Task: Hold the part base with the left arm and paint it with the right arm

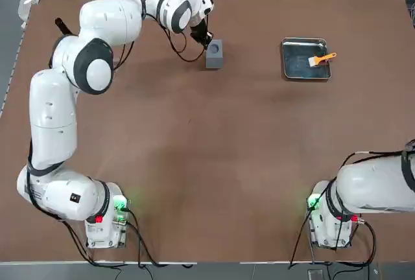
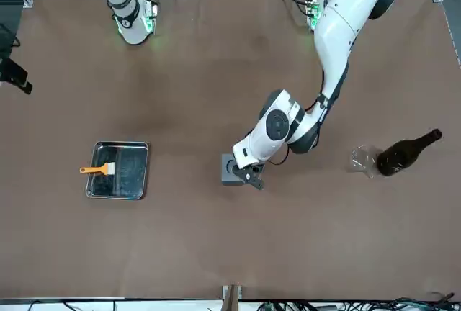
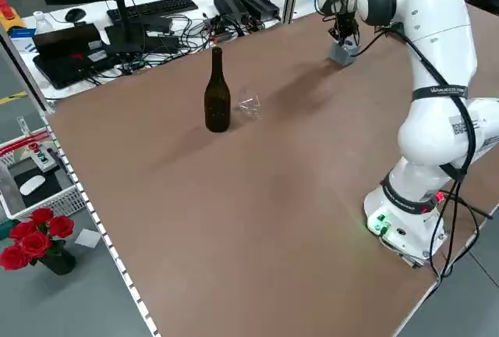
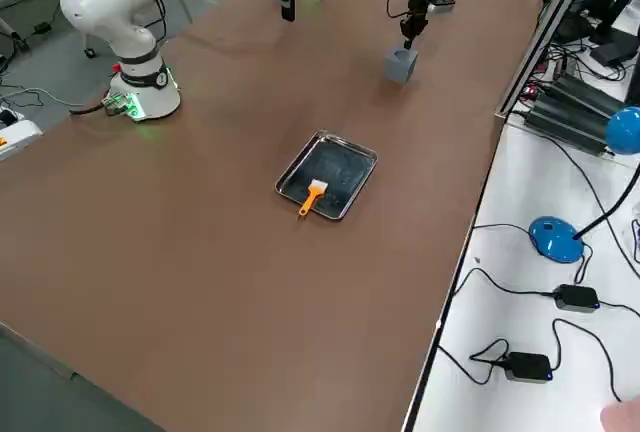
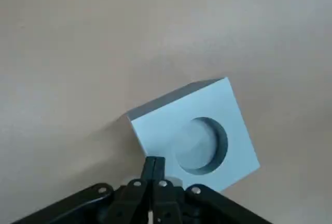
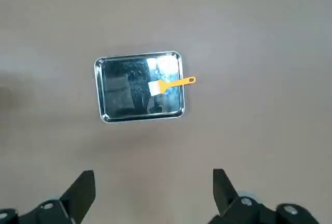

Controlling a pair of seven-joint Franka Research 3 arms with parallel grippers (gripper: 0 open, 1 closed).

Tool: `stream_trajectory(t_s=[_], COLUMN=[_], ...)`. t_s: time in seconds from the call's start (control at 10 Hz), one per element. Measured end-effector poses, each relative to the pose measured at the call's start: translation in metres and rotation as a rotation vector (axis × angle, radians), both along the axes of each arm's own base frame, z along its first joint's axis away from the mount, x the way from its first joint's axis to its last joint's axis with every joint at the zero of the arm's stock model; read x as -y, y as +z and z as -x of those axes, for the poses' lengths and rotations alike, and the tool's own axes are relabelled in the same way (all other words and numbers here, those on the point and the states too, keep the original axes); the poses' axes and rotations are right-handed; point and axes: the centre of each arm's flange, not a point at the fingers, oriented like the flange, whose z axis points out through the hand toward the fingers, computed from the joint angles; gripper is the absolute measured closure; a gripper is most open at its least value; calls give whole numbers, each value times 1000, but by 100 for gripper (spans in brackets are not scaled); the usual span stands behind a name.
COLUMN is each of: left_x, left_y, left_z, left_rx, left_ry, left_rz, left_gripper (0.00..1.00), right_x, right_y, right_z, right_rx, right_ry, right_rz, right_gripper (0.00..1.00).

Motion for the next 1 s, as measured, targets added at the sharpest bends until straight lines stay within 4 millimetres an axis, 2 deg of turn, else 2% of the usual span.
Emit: stream_trajectory(t_s=[0.2,0.4,0.5,0.7,0.8,1.0], left_x=[0,-2,-8,-43,-61,-90], left_y=[2,17,33,80,104,145], left_z=[-1,-6,-9,-23,-28,-24], left_rx=[3,14,10,-7,-12,-50], left_ry=[1,5,9,39,50,68], left_rz=[2,3,-13,-64,-89,-158], left_gripper=[99,99,98,96,86,59], right_x=[0,2,2,0,-2,-12], right_y=[-32,-58,-63,-61,-58,-48], right_z=[-1,-1,0,5,11,22], right_rx=[-64,-111,-116,-82,-68,-49], right_ry=[-1,-5,-5,-3,1,15], right_rz=[-6,-11,-11,-7,-5,0], right_gripper=[0,0,0,0,0,0])
